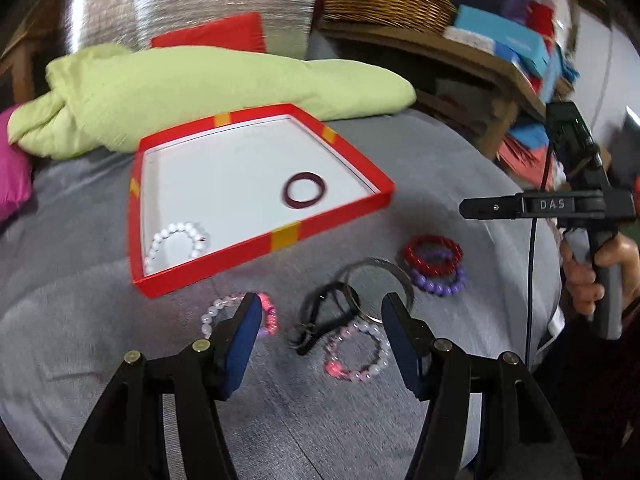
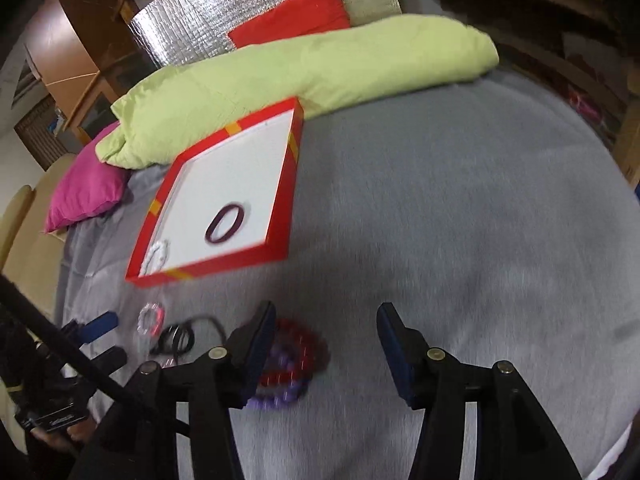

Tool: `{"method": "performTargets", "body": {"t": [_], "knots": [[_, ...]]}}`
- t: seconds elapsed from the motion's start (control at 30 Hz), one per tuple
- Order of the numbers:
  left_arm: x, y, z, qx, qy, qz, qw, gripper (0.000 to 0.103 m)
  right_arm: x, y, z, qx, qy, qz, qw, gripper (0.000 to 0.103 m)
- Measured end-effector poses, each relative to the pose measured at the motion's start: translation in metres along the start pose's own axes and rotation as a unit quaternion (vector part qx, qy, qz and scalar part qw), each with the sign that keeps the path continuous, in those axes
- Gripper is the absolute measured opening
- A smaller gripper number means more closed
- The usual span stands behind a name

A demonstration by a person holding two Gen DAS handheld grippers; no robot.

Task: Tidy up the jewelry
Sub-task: 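Move the right tool toward the red bead bracelet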

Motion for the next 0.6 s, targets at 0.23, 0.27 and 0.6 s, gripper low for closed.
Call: {"method": "performTargets", "body": {"t": [0.23, 0.27, 0.6], "knots": [[-0.014, -0.005, -0.004, 0.011, -0.031, -0.008, 0.9994, 0.063, 0.005, -0.023, -0.013, 0.06, -0.027, 0.033, 0.997, 0.037], [-0.016, -0.006, -0.004, 0.011, -0.035, -0.011, 0.9993, 0.063, 0.005, -0.027, -0.014, 0.064, -0.029, 0.029, 0.997, 0.037], [-0.04, -0.018, 0.002, 0.012, -0.072, -0.033, 0.9968, 0.065, -0.009, -0.019, 0.0, 0.011, -0.051, 0.003, 0.999, 0.01]]}}
Point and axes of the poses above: each gripper's, at about its wrist camera, not at the fingertips, and y roughly against the way its jaws point, x to its left, z to its top, the point moved 7 cm from there along -y, roughly the way its jaws point, and after that the axes turned 6 degrees about -y, right-handed, at the moved point
